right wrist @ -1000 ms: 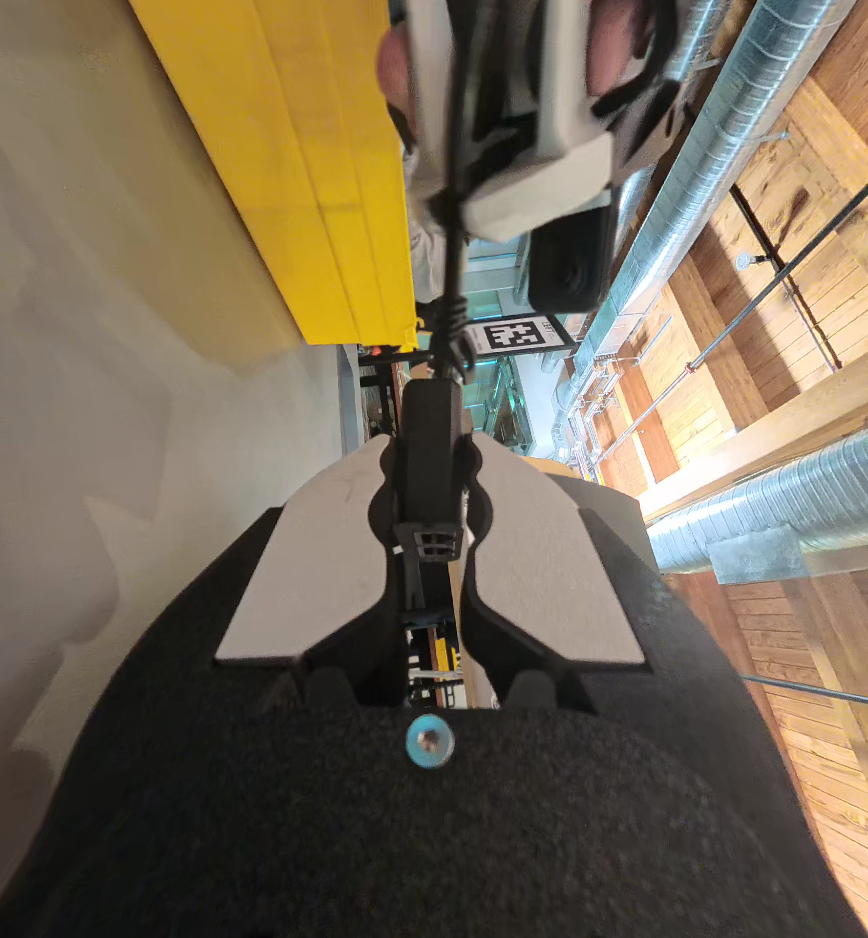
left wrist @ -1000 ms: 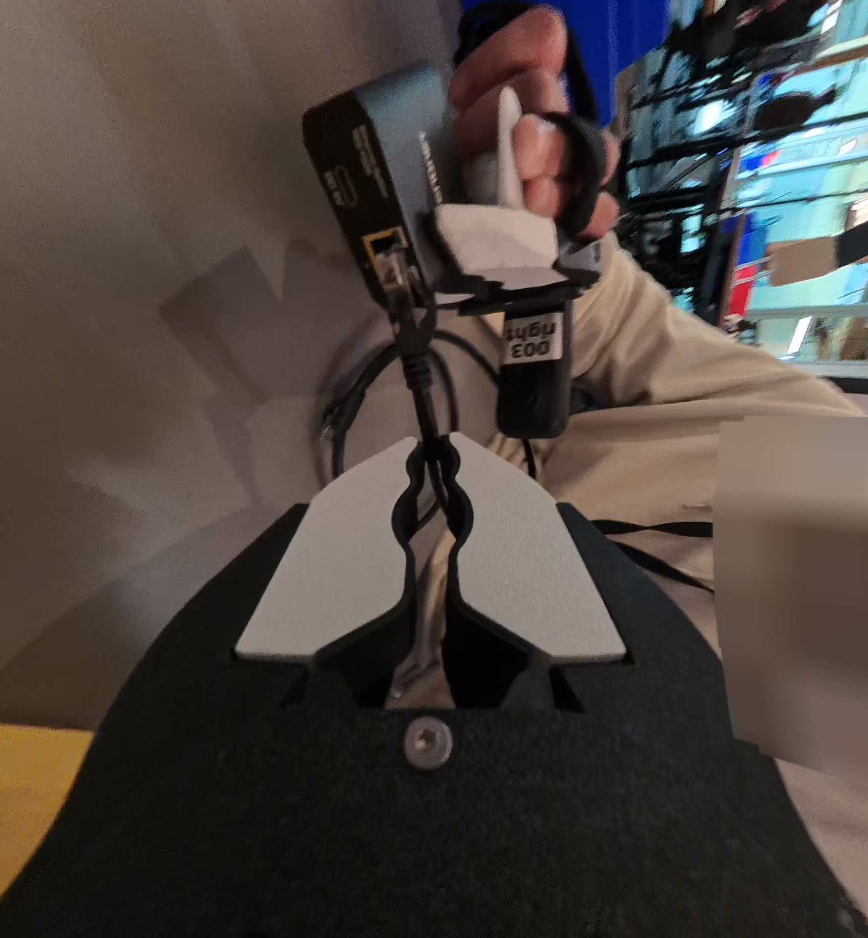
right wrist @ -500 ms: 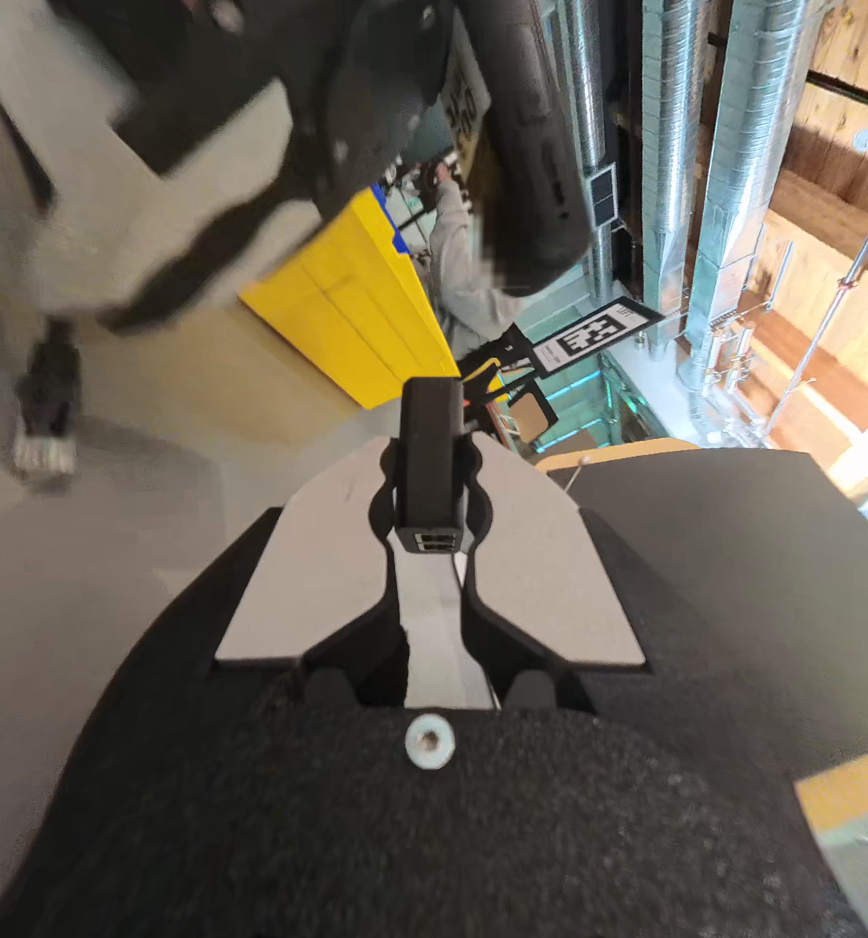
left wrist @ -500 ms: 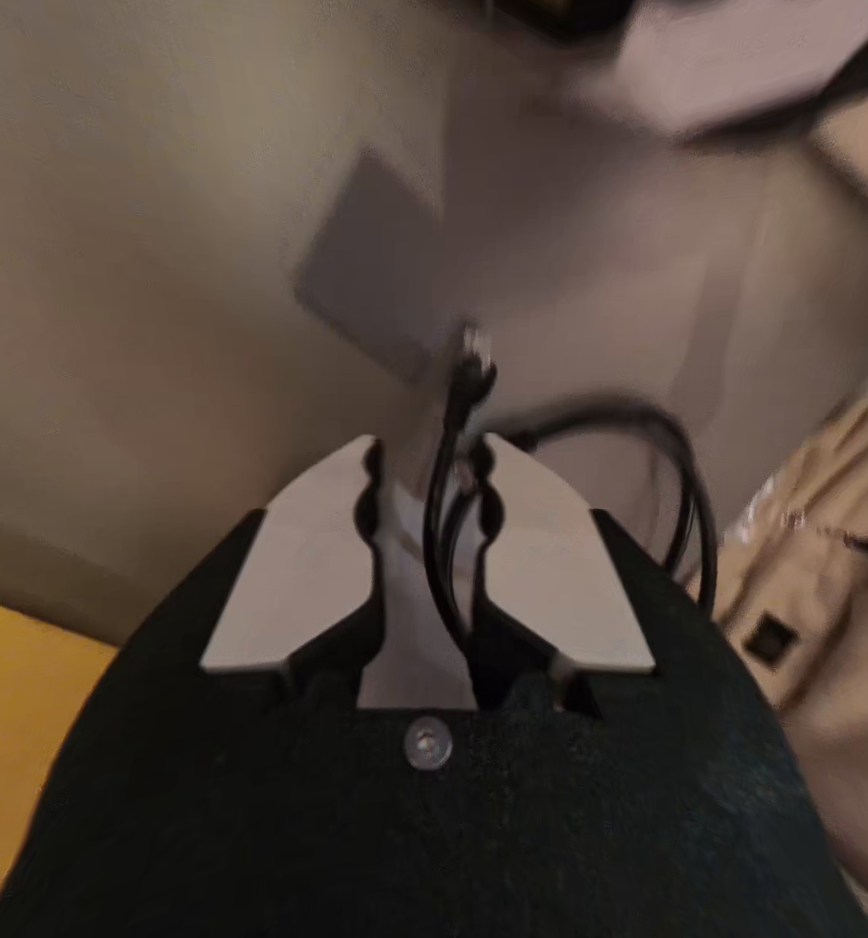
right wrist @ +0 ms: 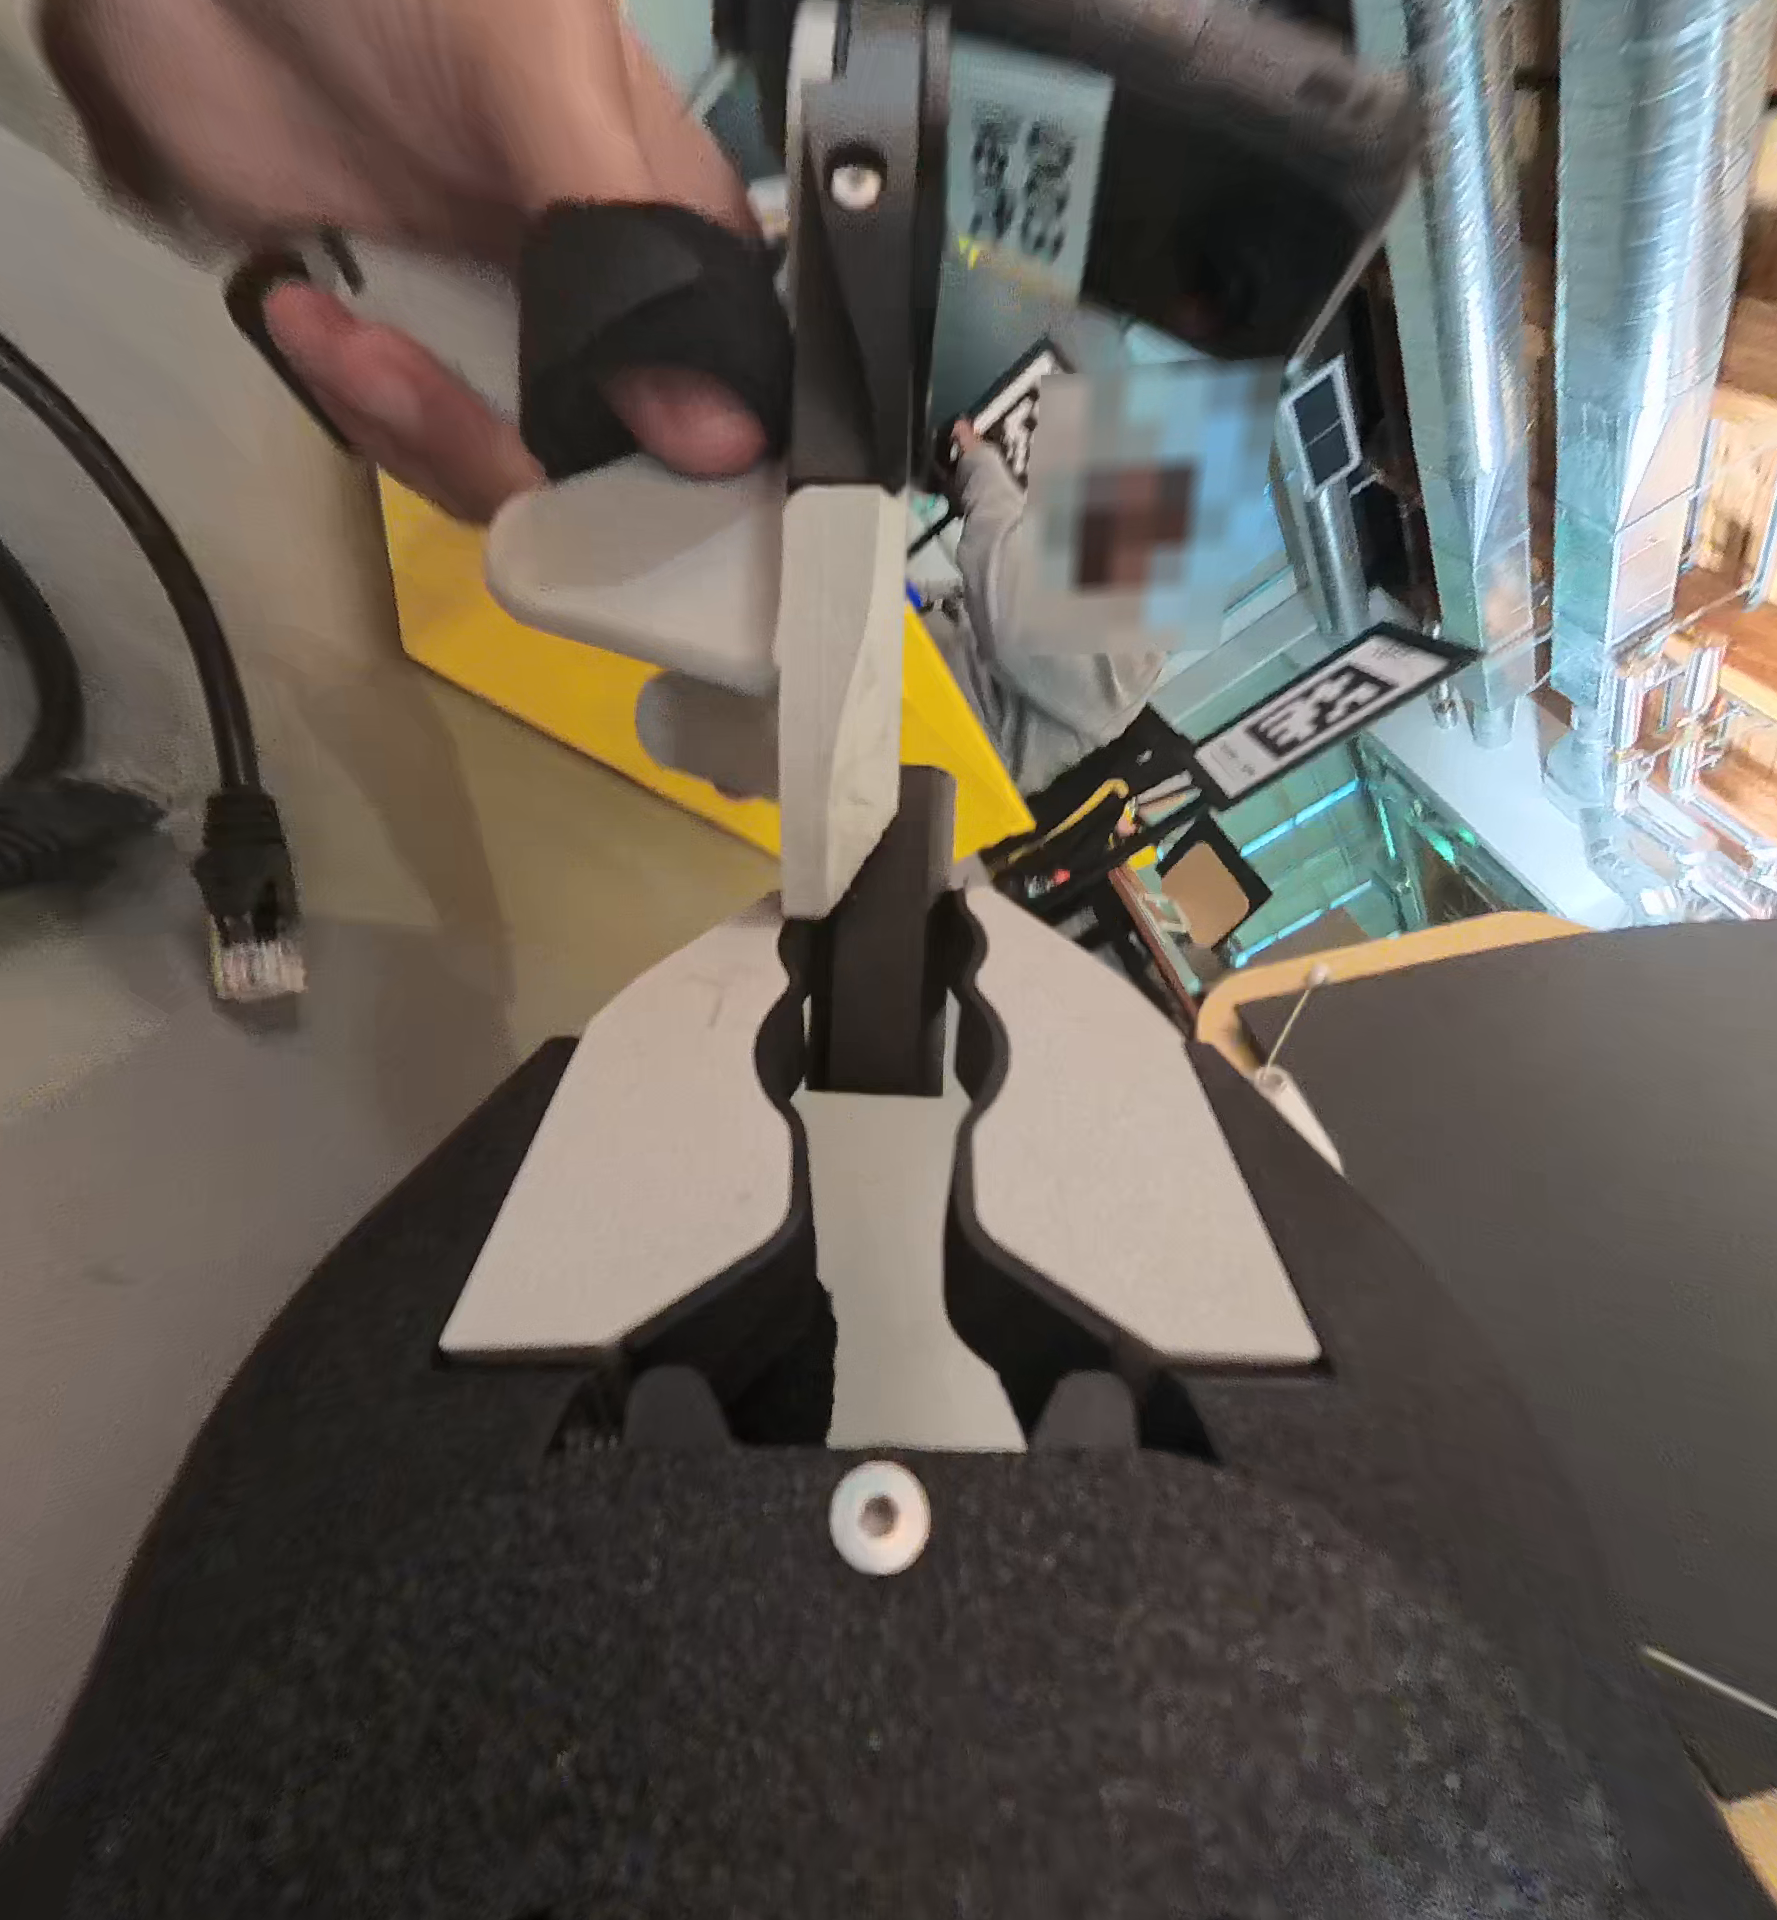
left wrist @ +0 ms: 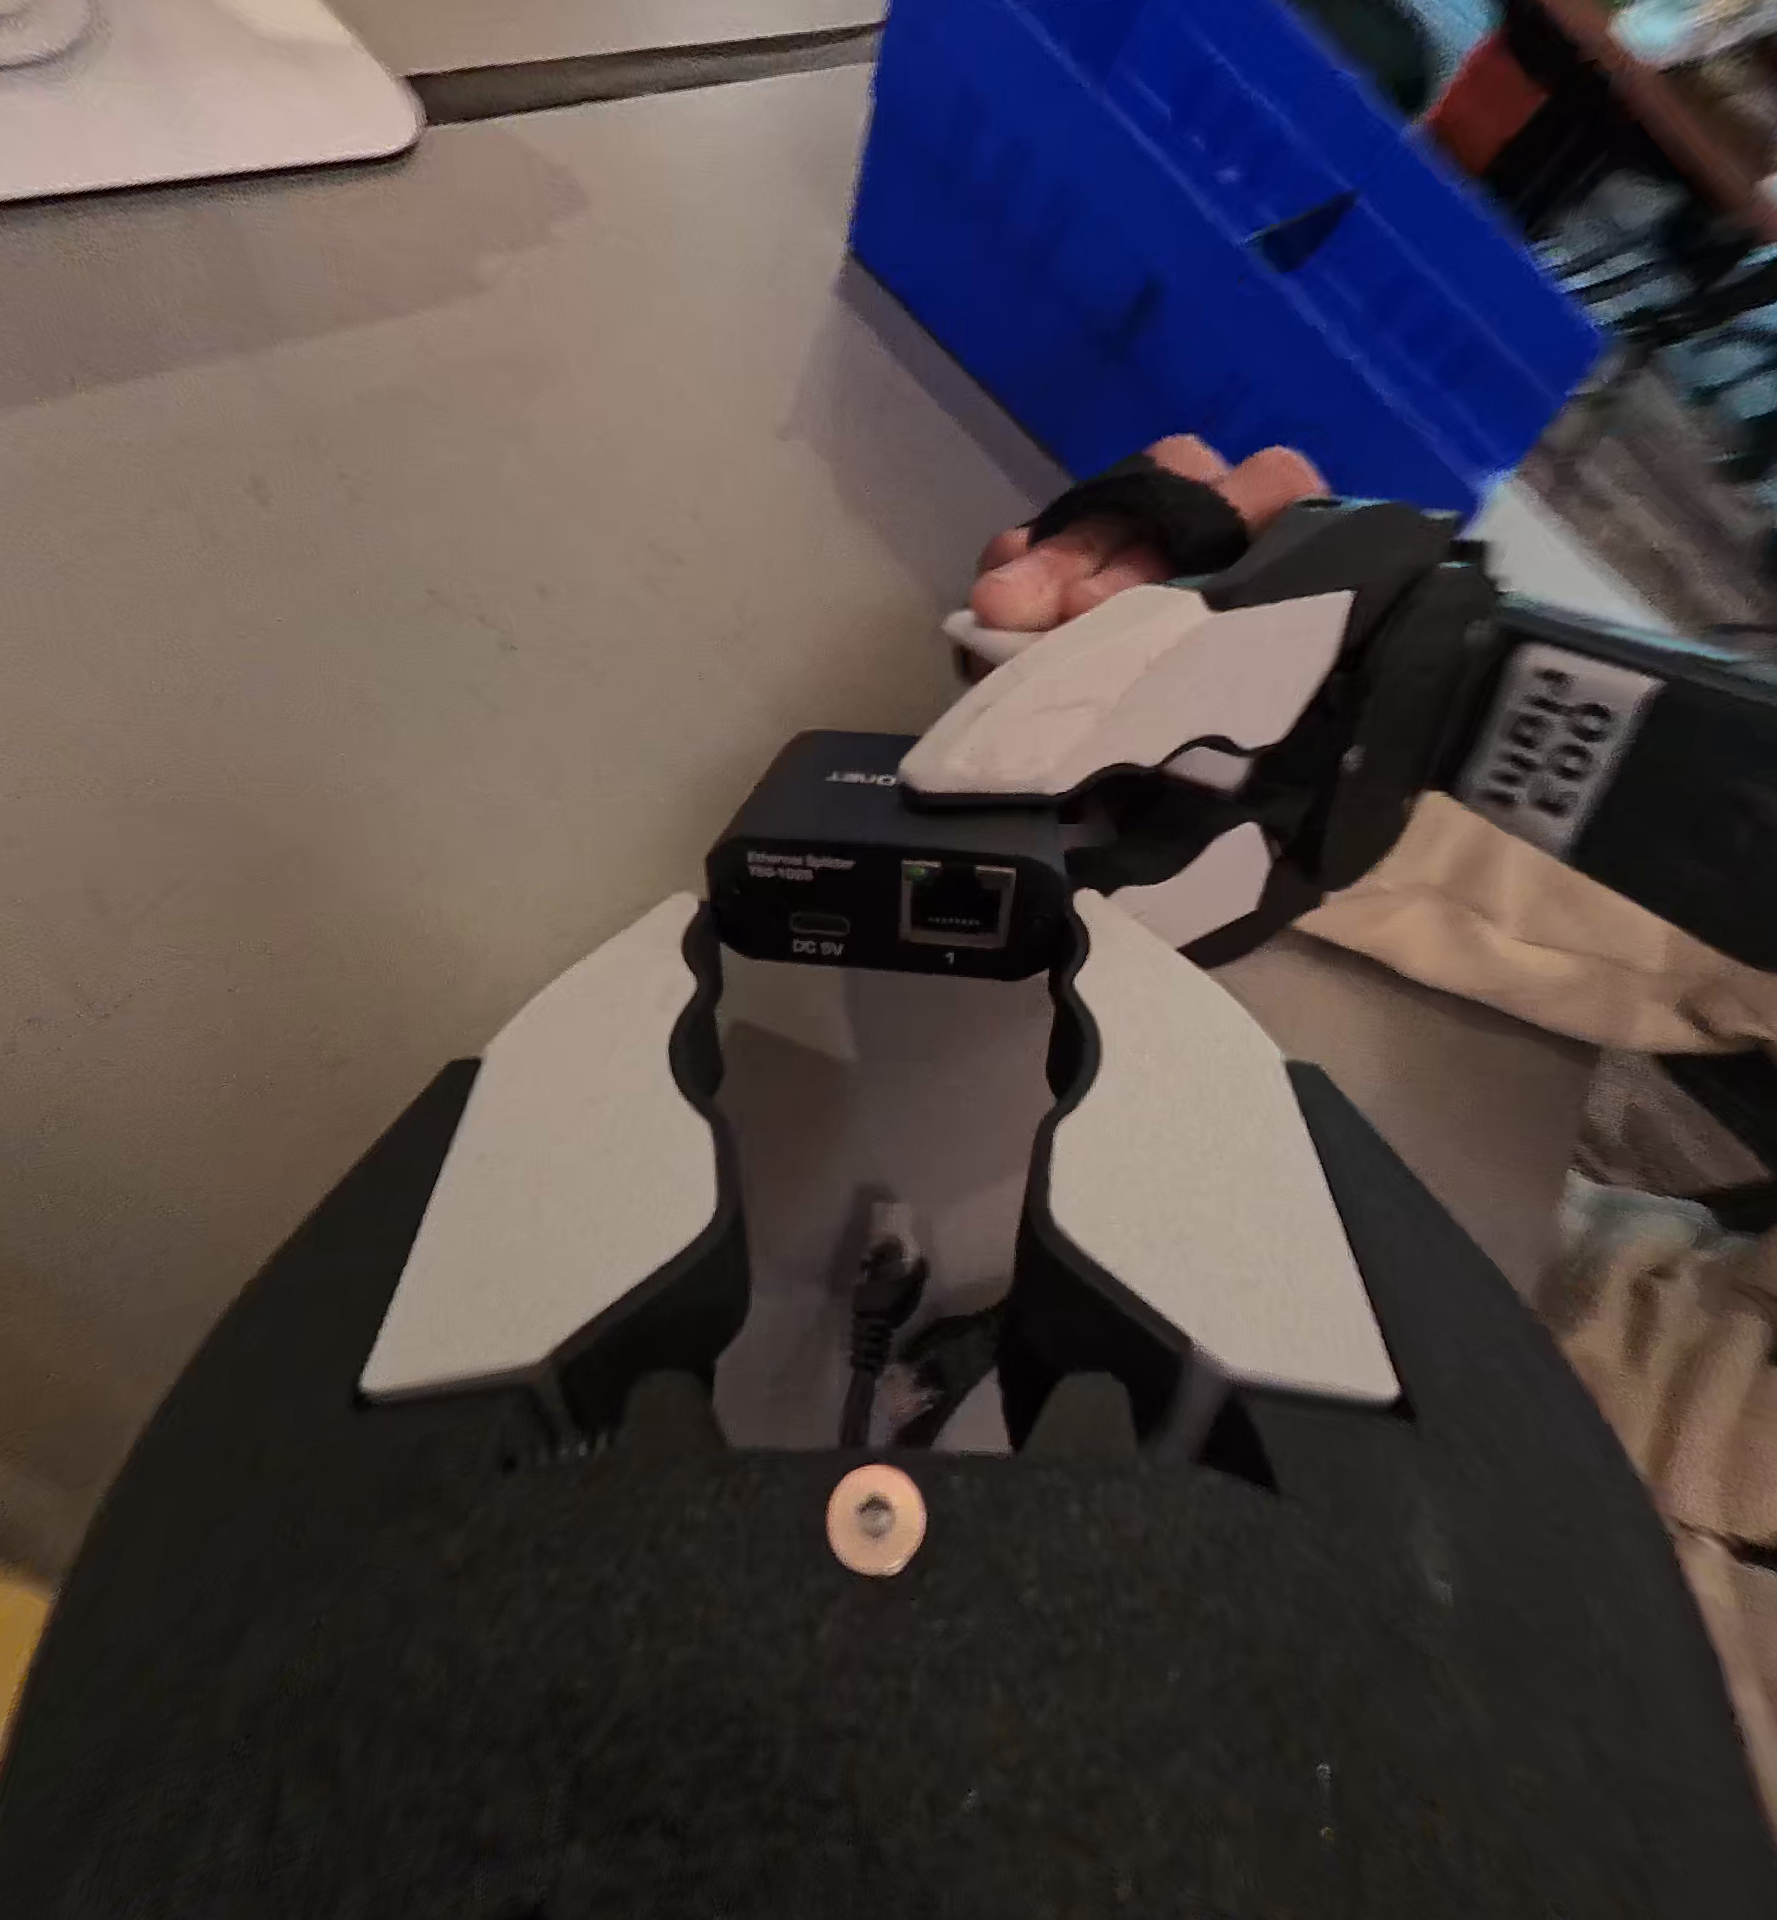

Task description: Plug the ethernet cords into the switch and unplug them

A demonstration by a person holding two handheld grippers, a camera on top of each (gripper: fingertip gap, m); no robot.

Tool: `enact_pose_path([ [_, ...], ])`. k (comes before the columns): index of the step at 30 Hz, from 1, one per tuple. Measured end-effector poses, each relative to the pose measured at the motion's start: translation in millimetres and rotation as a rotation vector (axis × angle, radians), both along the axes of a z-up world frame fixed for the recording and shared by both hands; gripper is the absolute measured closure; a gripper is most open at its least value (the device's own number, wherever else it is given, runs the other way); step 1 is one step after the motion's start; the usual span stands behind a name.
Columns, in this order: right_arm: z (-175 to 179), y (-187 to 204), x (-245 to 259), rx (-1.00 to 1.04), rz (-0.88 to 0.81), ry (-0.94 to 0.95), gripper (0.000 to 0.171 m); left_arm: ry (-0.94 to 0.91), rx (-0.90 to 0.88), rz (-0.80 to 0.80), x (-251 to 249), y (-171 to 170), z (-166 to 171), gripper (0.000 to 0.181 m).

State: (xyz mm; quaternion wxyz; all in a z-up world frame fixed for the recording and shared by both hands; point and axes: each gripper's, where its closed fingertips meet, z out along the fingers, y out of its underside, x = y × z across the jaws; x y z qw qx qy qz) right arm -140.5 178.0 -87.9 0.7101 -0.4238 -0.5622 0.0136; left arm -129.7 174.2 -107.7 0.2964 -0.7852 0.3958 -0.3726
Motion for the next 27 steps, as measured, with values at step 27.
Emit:
enact_pose_path([
  [27, -23.5, 48.1, 29.8, -0.094, -0.259, -0.112, 0.147, 0.911, 0.577, -0.255, -110.2, -58.6, -48.6, 0.153],
])
